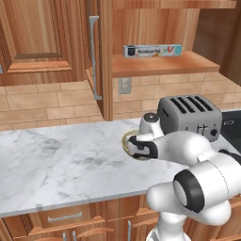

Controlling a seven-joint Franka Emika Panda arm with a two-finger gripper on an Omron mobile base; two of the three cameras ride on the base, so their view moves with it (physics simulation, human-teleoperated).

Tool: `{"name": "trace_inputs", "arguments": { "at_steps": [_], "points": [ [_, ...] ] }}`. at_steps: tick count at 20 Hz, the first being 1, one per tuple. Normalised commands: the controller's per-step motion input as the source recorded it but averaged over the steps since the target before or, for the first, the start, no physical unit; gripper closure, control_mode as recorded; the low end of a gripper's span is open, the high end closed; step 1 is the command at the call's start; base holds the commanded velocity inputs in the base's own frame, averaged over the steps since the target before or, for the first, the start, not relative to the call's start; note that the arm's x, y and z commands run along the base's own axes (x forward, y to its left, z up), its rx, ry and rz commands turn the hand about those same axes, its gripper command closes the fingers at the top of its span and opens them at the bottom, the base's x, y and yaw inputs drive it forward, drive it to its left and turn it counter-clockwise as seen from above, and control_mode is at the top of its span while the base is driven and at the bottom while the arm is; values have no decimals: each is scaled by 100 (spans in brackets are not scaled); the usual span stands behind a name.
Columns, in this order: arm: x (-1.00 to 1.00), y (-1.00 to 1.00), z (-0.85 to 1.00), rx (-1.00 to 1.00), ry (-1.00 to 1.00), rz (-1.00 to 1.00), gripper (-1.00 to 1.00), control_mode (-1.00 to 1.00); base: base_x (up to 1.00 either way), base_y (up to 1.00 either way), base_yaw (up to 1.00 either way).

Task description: Pick the bell pepper from the cabinet and place it in the bowl. Then pick the bowl and place it in the sink. Then turn on the sink facuet.

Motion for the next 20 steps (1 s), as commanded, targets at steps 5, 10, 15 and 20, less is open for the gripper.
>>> {"name": "trace_inputs", "arguments": {
  "at_steps": [5,10,15,20],
  "points": [
    [9,0,13,0,-1,0,-100,-100,0,0,0],
    [0,0,38,0,-2,0,-100,-100,0,0,0],
    [-8,0,38,0,0,0,-100,-100,0,0,0],
    [-73,19,37,-6,1,17,-100,-100,0,0,0]
  ]
}}
